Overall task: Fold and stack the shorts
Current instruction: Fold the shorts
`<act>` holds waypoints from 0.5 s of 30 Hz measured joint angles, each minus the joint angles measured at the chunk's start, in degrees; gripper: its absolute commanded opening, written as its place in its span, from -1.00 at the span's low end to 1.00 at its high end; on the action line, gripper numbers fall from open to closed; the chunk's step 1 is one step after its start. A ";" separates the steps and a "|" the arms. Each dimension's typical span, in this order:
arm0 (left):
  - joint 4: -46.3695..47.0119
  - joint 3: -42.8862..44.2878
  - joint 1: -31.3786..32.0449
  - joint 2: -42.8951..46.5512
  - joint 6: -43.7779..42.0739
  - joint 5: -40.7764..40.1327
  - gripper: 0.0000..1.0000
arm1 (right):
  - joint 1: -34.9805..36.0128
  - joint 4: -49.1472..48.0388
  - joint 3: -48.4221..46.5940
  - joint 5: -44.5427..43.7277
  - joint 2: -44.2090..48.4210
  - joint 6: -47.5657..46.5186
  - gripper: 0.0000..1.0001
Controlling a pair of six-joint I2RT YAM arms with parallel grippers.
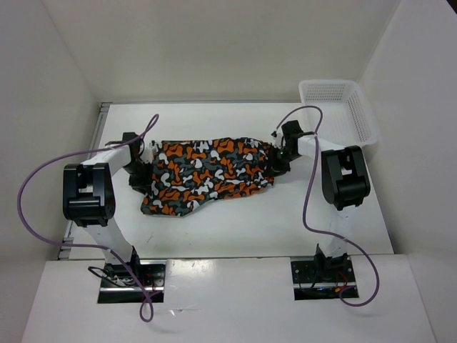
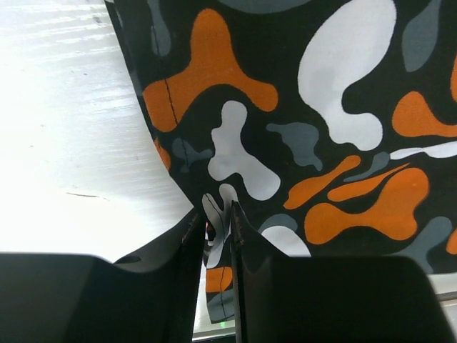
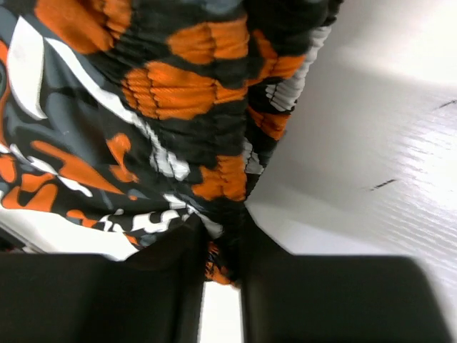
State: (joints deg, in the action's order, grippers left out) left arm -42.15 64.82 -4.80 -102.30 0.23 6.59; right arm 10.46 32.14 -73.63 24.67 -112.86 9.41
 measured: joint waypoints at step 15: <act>-0.57 7.87 -1.55 -0.55 -0.04 -3.96 0.01 | 0.17 -0.26 -2.23 0.24 0.09 -2.08 -1.00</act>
State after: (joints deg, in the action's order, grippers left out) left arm -42.72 72.69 -6.35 -102.85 0.19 2.63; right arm 10.63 31.88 -75.85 24.91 -112.77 7.33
